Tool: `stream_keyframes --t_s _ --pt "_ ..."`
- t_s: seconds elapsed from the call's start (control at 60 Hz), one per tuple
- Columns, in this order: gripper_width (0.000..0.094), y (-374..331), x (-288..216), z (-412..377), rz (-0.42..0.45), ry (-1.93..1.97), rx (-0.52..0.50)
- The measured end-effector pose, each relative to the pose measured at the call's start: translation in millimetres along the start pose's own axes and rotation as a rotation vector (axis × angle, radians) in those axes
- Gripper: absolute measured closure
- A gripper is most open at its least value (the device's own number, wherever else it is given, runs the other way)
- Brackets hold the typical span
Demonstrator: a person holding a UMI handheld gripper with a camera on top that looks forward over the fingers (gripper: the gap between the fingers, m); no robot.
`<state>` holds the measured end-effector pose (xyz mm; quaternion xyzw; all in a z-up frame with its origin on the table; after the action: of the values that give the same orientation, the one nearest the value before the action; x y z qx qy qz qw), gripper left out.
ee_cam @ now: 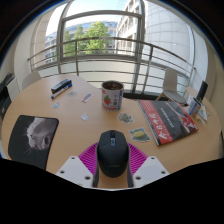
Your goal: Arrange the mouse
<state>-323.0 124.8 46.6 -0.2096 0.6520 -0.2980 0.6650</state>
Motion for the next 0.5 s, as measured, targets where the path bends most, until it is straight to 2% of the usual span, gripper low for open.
stream_keyframes --t_s 0.083,0.2,0.333,0.417,0.5 --pt "0.0551 -25 -27 1 0.058 0.035 0.036" --pt "0.0552 -83 -94 -12 0.208 0.09 0.073" --pt "0.0554 -147 -156 -74 0.366 0.126 0.039" --pt "0.0554 -148 -157 -126 0.375 0.119 -0.027" --pt "0.0556 -130 -128 -193 0.29 0.096 -0.105"
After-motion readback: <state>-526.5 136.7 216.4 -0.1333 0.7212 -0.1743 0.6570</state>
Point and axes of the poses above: the point between the fingertips, and its own axes, seen from behind it with the camera up: z to the right, x down, y forward, the way the camera looks, the point moved 8 cm from there along -y, backward, against the way the camera looks, and after that the axes turned 1 degree about z, right-handed, at the moved point
